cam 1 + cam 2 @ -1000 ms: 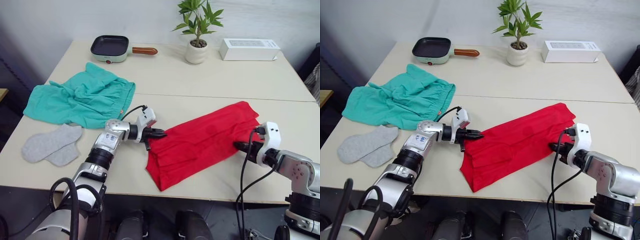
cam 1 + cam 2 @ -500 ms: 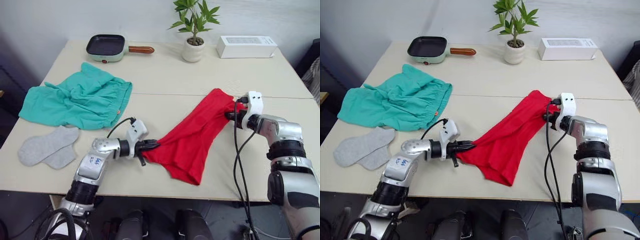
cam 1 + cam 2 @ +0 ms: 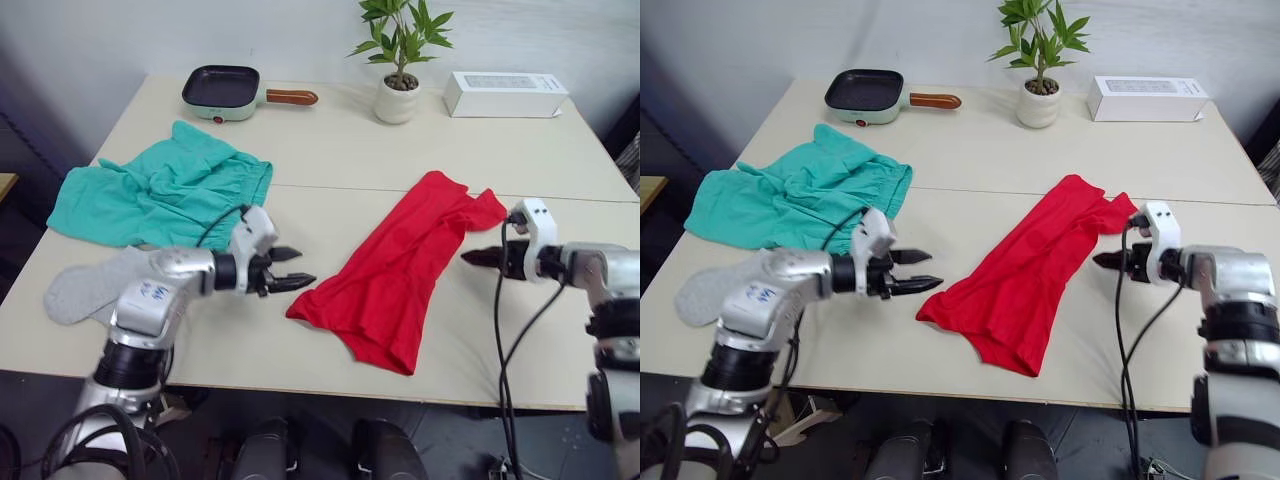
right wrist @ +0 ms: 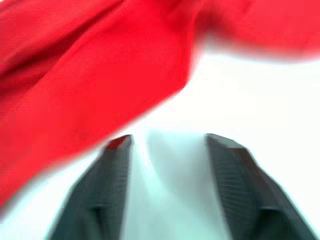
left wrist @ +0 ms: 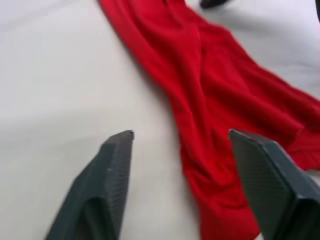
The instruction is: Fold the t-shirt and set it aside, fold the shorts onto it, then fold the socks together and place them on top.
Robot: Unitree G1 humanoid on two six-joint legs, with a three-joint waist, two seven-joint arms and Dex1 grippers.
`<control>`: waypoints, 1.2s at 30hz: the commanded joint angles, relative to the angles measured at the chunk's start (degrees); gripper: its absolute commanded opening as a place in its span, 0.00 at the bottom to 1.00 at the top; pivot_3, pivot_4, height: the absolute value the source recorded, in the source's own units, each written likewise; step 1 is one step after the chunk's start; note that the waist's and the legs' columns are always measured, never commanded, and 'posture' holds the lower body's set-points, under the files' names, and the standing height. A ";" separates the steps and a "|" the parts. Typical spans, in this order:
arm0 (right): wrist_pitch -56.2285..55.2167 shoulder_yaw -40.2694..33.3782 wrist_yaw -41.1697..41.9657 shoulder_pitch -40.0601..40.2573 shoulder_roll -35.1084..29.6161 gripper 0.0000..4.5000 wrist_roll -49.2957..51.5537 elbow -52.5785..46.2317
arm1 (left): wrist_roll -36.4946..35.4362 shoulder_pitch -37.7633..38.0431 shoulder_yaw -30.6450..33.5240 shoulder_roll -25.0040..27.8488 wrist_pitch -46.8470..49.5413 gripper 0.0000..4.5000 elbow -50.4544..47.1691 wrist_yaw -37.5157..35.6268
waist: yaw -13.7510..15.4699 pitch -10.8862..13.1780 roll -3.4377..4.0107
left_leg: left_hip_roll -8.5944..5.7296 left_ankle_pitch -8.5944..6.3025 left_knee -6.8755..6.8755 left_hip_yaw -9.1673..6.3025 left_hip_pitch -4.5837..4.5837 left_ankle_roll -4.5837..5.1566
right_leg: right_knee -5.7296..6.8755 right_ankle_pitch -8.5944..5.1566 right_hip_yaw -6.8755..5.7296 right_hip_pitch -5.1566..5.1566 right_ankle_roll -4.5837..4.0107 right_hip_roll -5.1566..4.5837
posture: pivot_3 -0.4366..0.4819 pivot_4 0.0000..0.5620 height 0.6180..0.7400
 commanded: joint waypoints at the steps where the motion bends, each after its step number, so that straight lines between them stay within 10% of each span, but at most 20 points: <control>1: 11.39 -8.29 -0.08 7.88 -1.81 0.84 8.59 -17.92 | 3.40 -7.48 -3.40 -2.74 -7.47 0.94 14.30 -1.20 | 0.55 0.01 0.05 | -0.01 0.00 0.02 0.00 -0.01 0.00 | -0.01 0.00 -0.02 0.00 0.00 0.01 | 0.48 0.27 1.00; 3: 16.29 -10.45 -0.67 14.11 -1.58 0.99 12.23 -26.32 | 5.67 -12.65 -4.69 -6.52 -11.91 0.94 25.09 -0.17 | 1.20 0.01 0.05 | -0.03 -0.01 0.10 -0.04 -0.07 0.02 | -0.09 0.00 -0.08 -0.03 0.00 0.01 | 0.48 0.27 1.00; 11: 23.20 -14.09 -10.38 23.24 8.91 0.99 17.21 -40.73 | 10.48 -27.90 -3.98 -21.06 -25.23 0.94 58.22 5.27 | 1.45 0.07 -0.07 | -0.12 -0.11 0.20 -0.04 -0.26 0.20 | -0.07 0.06 -0.11 -0.12 0.07 -0.02 | 0.48 0.27 1.00; 19: 20.31 -9.22 -17.34 25.78 15.13 0.99 16.94 -44.87 | 15.65 -31.69 -4.51 -26.98 -33.77 0.94 70.41 4.70 | 0.86 -0.04 -0.33 | -0.06 -0.09 0.21 -0.02 -0.20 0.17 | -0.08 0.07 -0.28 -0.11 0.08 0.13 | 0.48 0.27 1.00; 25: 19.93 -7.64 -18.77 27.21 15.92 0.63 18.50 -46.85 | 16.80 -31.55 -3.49 -29.01 -34.36 0.81 71.96 3.78 | 0.86 -0.04 -0.35 | -0.05 -0.12 0.19 -0.12 -0.18 0.18 | -0.11 0.07 -0.17 -0.12 0.07 -0.03 | 0.48 0.27 1.00; 33: 17.24 -5.46 -17.67 28.44 14.88 0.04 20.84 -47.68 | 17.12 -29.44 -2.72 -29.30 -34.56 0.29 70.70 3.69 | 0.84 -0.04 -0.35 | -0.07 -0.12 0.18 -0.12 -0.22 0.18 | 0.02 0.07 -0.20 -0.12 0.07 0.03 | 0.48 0.27 1.00; 36: 15.68 -4.66 -17.72 28.38 14.54 0.00 21.01 -47.11 | 16.87 -28.04 -1.96 -29.66 -33.77 0.09 69.58 5.94 | 0.84 -0.04 -0.35 | -0.07 -0.12 0.20 -0.12 -0.22 0.20 | 0.00 0.07 -0.19 -0.12 0.07 0.00 | 0.48 0.27 1.00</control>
